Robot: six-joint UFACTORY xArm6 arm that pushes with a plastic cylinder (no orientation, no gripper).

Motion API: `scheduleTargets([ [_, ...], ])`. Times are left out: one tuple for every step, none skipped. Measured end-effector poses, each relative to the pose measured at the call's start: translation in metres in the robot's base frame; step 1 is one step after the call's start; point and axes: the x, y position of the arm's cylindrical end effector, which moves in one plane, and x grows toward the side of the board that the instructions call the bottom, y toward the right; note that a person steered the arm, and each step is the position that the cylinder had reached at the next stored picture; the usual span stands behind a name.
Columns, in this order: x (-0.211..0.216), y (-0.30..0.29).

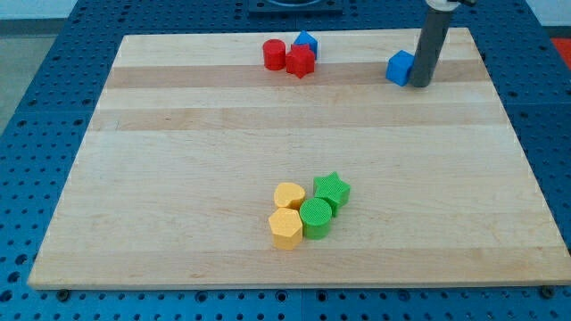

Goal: Slide the blue cube towards the top center

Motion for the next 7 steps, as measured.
scheduleTargets([
  [-0.015,0.000],
  [-0.021,0.000],
  [-0.021,-0.006],
  [-0.022,-0.015],
  [-0.029,-0.018],
  [-0.045,-0.018],
  [-0.049,-0.024],
])
